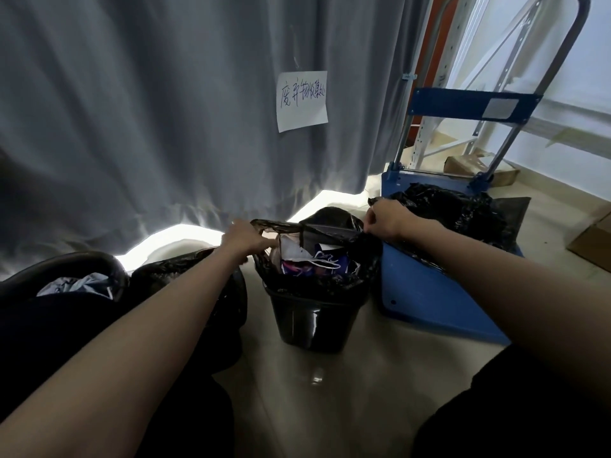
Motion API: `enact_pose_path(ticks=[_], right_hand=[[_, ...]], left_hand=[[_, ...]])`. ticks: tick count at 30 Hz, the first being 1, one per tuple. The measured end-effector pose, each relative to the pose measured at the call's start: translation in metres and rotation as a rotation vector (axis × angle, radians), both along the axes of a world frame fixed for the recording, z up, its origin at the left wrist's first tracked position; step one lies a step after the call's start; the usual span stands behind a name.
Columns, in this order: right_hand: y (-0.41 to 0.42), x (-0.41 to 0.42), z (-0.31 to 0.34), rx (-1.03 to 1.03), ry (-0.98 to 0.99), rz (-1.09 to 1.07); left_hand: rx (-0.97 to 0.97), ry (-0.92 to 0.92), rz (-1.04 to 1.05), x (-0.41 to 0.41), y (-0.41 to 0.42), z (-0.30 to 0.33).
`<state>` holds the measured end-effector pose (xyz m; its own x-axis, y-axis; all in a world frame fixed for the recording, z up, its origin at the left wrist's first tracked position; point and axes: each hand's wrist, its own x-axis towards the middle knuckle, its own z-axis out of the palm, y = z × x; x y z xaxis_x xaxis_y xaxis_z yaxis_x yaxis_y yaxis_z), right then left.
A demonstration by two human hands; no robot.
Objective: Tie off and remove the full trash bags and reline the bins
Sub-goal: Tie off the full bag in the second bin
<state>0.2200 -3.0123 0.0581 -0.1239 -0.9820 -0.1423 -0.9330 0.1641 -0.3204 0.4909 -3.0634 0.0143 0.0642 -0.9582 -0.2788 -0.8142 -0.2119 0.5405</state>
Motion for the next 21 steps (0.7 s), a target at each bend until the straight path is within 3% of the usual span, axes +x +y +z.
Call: enact_pose_path(ticks=[3, 5, 17, 21], right_hand=[[0.001, -0.001, -0.003, 0.063, 0.006, 0.028], [0.001, 0.001, -0.006, 0.085, 0.014, 0.036], [0.000, -0.001, -0.012, -0.003, 0.059, -0.081], [0.001, -0.004, -0.012, -0.029, 0.064, -0.115]], left_hand=[[0.232, 0.086, -0.066, -0.002, 0.016, -0.008], [0.252, 0.077, -0.081, -0.004, 0.021, -0.009], [-0.318, 0.097, 0.142, 0.012, 0.006, 0.018], [-0.469, -0.021, -0.016, 0.005, 0.008, 0.010]])
